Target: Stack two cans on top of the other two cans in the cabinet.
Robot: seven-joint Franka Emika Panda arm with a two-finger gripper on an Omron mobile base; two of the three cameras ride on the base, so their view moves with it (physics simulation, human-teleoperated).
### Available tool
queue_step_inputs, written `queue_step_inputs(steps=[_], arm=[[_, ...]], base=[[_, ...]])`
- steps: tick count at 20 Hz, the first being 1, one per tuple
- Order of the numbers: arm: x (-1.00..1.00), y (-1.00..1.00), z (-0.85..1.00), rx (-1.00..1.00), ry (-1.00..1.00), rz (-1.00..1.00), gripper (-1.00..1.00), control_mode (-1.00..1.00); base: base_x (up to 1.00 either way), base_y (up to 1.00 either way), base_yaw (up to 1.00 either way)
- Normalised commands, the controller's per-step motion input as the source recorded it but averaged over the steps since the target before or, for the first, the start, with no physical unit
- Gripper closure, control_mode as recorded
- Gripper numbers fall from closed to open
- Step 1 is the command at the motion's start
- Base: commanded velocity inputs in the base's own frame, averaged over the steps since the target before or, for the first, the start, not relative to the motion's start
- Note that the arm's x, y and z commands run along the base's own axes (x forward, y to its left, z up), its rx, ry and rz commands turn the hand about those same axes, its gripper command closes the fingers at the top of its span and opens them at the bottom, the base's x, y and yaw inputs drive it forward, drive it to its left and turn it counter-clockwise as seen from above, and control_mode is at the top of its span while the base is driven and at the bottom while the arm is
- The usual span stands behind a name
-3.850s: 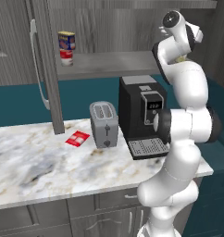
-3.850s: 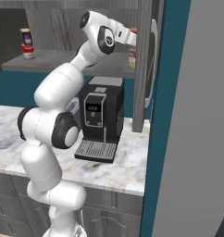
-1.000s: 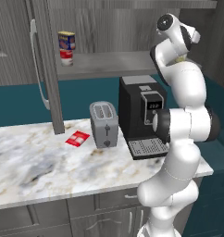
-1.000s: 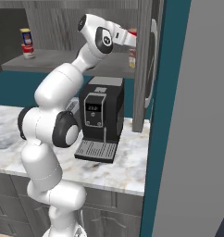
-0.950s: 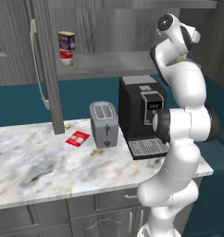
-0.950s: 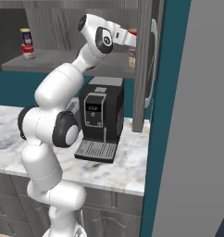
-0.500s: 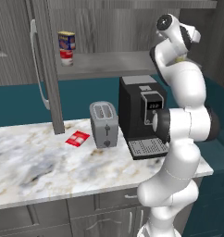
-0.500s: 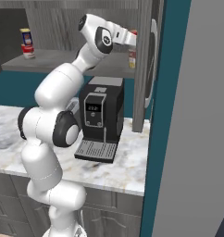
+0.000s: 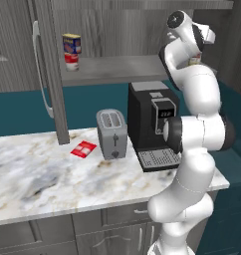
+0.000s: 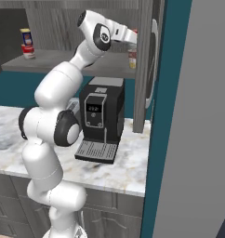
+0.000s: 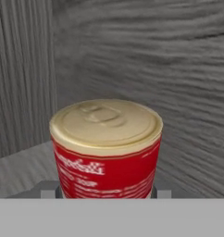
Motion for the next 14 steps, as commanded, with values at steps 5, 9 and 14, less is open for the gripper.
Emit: queue_step_inputs(steps=[5,9,14], arm=[[0.07,0.0,-0.07,0.0,0.0,0.0,1.0,-1.0],[0.01,0.0,0.0,0.0,-0.02,0.0,1.0,-1.0],[0.0,0.0,0.0,0.0,-0.04,0.0,1.0,-1.0]], base=[[0.0,0.0,0.0],[0.0,0.0,0.0],[0.0,0.0,0.0]])
